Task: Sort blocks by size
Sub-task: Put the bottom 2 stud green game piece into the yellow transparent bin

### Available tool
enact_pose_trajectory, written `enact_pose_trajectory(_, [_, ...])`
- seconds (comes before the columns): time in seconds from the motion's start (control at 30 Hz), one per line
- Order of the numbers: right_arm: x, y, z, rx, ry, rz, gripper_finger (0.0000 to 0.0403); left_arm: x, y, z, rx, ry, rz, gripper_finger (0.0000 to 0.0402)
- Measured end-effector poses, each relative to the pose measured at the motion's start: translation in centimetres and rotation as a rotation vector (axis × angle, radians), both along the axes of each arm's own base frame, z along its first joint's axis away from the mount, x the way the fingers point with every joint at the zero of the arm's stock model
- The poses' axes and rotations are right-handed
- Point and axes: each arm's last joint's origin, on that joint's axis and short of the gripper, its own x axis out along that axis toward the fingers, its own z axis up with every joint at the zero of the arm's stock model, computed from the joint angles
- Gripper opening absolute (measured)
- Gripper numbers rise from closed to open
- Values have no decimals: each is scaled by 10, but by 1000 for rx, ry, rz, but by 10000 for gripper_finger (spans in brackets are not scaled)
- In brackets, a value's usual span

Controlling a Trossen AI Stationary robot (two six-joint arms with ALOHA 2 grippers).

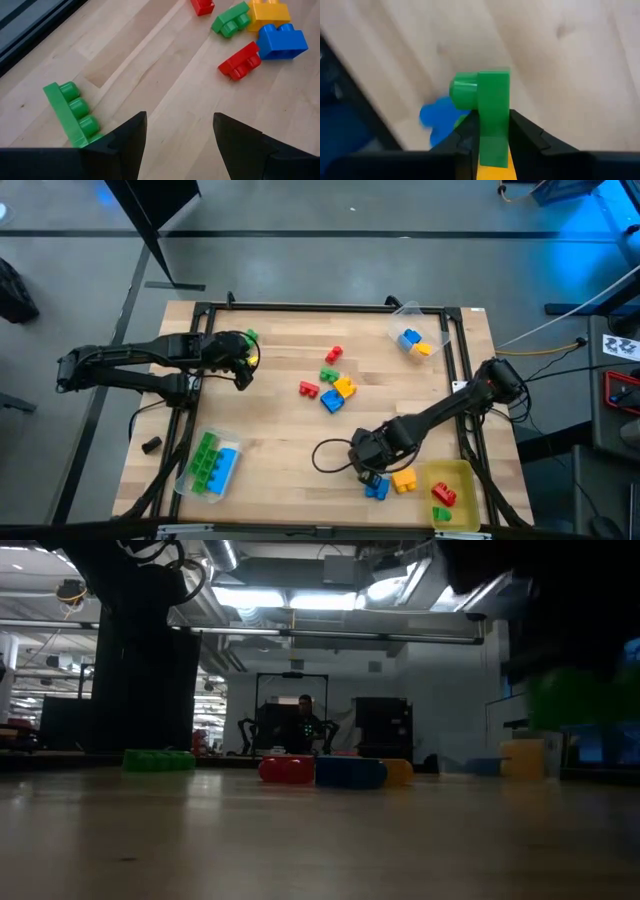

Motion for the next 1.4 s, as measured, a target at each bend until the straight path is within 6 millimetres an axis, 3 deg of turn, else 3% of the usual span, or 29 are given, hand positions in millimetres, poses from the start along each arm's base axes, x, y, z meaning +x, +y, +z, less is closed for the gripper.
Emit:
enact_pose_trajectory(0.23, [-23,9,45,-52,190,49,80,0,0,0,-2,-2,4,214])
enact_pose_trajectory(0.37, [-47,19,54,-140,327,25,80,0,0,0,-9,-6,13,214])
enact_pose_trajectory(0.63, [-95,58,43,-232,435,17,83,0,0,0,-14,-10,20,214])
enact_pose_trajectory(0.83, [-119,74,37,-287,453,8,85,1,0,1,-12,-20,20,214])
enact_pose_trajectory(1.23, [-128,84,34,-231,476,53,87,21,-3,14,75,-200,-80,214])
enact_pose_trajectory(1.4, [-127,86,34,-217,465,54,129,34,-8,9,113,-181,-160,214])
